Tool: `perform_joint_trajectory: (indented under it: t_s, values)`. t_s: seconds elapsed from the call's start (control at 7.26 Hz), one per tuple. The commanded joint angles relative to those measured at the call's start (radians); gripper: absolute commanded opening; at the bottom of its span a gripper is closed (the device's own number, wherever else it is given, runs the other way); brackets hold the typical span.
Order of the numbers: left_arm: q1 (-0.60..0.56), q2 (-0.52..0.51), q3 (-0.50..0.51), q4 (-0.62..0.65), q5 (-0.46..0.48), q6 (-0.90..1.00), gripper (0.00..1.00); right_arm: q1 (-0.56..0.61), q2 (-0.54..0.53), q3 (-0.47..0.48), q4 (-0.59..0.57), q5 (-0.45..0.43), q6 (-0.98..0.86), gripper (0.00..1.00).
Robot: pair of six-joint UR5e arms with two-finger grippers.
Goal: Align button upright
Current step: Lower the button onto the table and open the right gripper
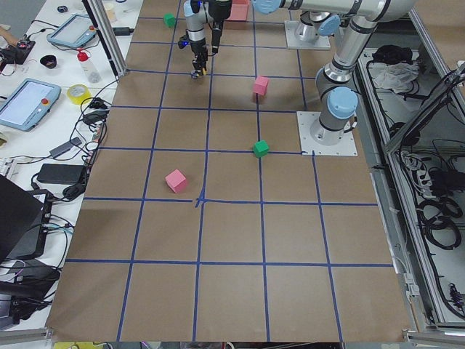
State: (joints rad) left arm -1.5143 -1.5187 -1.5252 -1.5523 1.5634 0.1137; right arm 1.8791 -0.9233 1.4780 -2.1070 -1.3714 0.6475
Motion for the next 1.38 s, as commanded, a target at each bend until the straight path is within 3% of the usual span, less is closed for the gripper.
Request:
perform_joint_trajectory:
  t_s: [0.0, 0.28, 0.69, 0.96, 1.24]
  values:
    - [-0.001, -0.001, -0.001, 0.001, 0.003, 0.018, 1.0, 0.0, -0.006, 0.011, -0.001, 0.0, 0.0, 0.77]
    - [-0.001, -0.003, -0.009, 0.005, 0.004, 0.024, 1.0, 0.0, -0.02, 0.008, -0.001, 0.0, 0.006, 1.0]
    - [-0.004, -0.005, -0.032, 0.003, 0.004, 0.008, 1.0, -0.012, -0.146, 0.018, 0.085, -0.066, -0.086, 1.0]
    - [-0.015, 0.008, -0.088, 0.029, -0.003, -0.034, 0.99, -0.041, -0.221, 0.019, 0.154, -0.281, -0.172, 1.0]
    - [-0.155, 0.002, -0.191, 0.272, 0.01, -0.13, 1.0, -0.127, -0.331, 0.019, 0.357, -0.29, -0.355, 1.0]
